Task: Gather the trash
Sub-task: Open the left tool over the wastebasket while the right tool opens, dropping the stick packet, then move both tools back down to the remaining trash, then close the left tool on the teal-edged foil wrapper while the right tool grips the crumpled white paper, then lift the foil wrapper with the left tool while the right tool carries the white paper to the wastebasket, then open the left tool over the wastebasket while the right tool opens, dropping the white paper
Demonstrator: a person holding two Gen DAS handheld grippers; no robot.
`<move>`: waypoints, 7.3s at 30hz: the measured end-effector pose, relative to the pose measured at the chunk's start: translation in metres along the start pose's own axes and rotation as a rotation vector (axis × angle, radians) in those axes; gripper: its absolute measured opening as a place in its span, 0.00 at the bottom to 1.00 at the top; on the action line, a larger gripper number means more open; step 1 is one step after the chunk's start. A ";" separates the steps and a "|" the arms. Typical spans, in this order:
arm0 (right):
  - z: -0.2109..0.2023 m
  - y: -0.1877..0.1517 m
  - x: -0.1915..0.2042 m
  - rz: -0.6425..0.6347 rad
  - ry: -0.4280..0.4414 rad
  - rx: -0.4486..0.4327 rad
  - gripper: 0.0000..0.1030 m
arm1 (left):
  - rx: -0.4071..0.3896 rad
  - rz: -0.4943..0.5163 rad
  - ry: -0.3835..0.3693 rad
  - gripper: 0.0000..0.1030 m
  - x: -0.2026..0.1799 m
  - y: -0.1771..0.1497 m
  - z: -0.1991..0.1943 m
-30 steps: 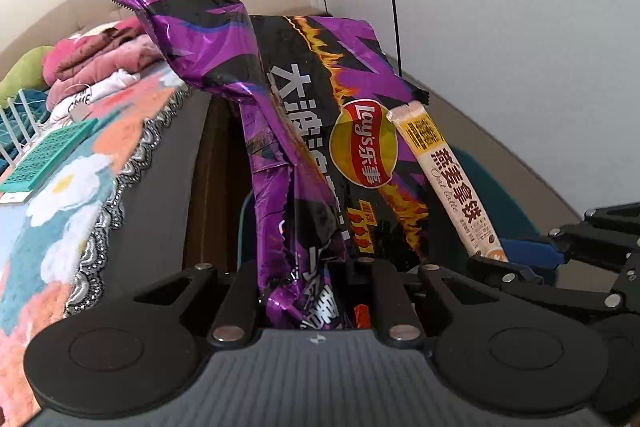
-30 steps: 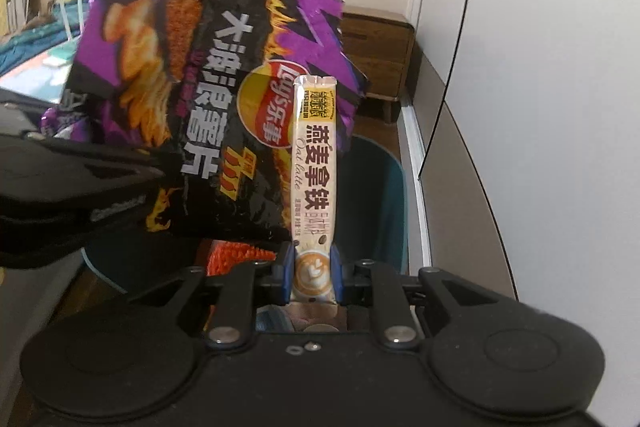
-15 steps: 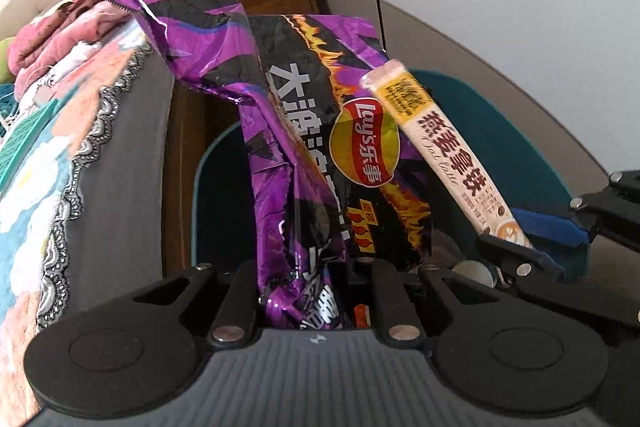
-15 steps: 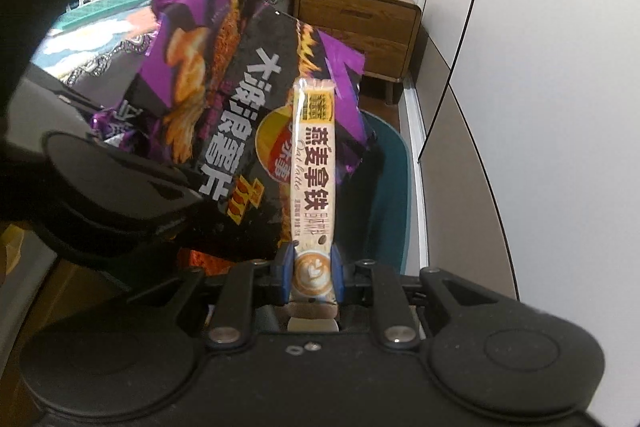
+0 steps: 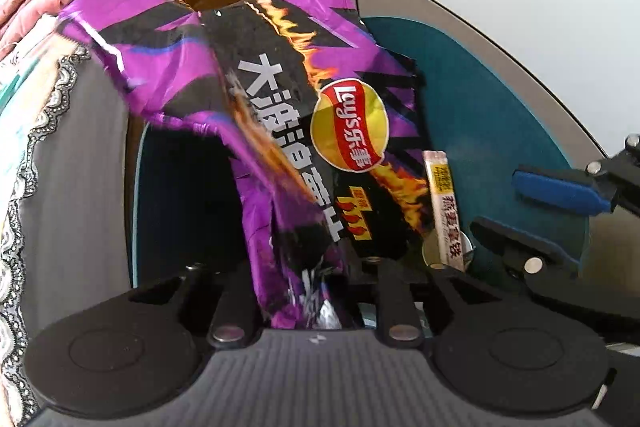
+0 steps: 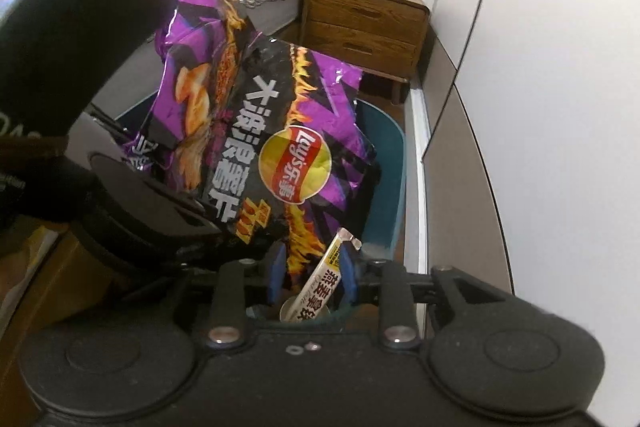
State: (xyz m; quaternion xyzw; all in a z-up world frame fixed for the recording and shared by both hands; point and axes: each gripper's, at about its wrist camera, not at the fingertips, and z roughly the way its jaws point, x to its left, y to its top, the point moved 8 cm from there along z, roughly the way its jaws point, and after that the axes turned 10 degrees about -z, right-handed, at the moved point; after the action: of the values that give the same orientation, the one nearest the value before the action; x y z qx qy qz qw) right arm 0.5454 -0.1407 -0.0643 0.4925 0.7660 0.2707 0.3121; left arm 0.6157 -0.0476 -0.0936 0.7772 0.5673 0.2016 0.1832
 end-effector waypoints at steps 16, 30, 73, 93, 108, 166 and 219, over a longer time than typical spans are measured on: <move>-0.050 0.003 0.004 0.006 0.041 -0.103 0.50 | -0.167 -0.028 -0.086 0.68 0.002 -0.019 -0.068; -0.078 -0.036 0.000 0.086 0.099 -0.209 0.72 | -0.273 -0.020 -0.137 0.68 -0.008 -0.083 -0.121; 0.213 -0.260 0.063 0.149 0.131 0.297 0.97 | 0.174 -0.117 0.007 0.77 -0.062 -0.282 0.238; 0.257 -0.300 0.069 0.250 0.102 0.385 0.27 | 0.308 -0.197 0.016 0.14 -0.060 -0.289 0.277; 0.190 -0.324 0.046 0.433 0.069 0.267 0.10 | 0.308 -0.293 -0.031 0.03 -0.044 -0.305 0.250; -0.156 -0.012 -0.022 0.160 -0.007 -0.366 0.08 | -0.487 -0.355 -0.291 0.02 0.008 -0.018 -0.209; -0.020 0.006 0.001 0.012 0.142 0.074 0.40 | 0.073 -0.279 -0.245 0.06 0.023 -0.017 -0.015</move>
State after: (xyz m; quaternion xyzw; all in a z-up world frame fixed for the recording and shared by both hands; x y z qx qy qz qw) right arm 0.5339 -0.1392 -0.0470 0.4878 0.7927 0.2785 0.2370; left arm 0.6005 -0.0204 -0.0869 0.7158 0.6499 0.0576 0.2487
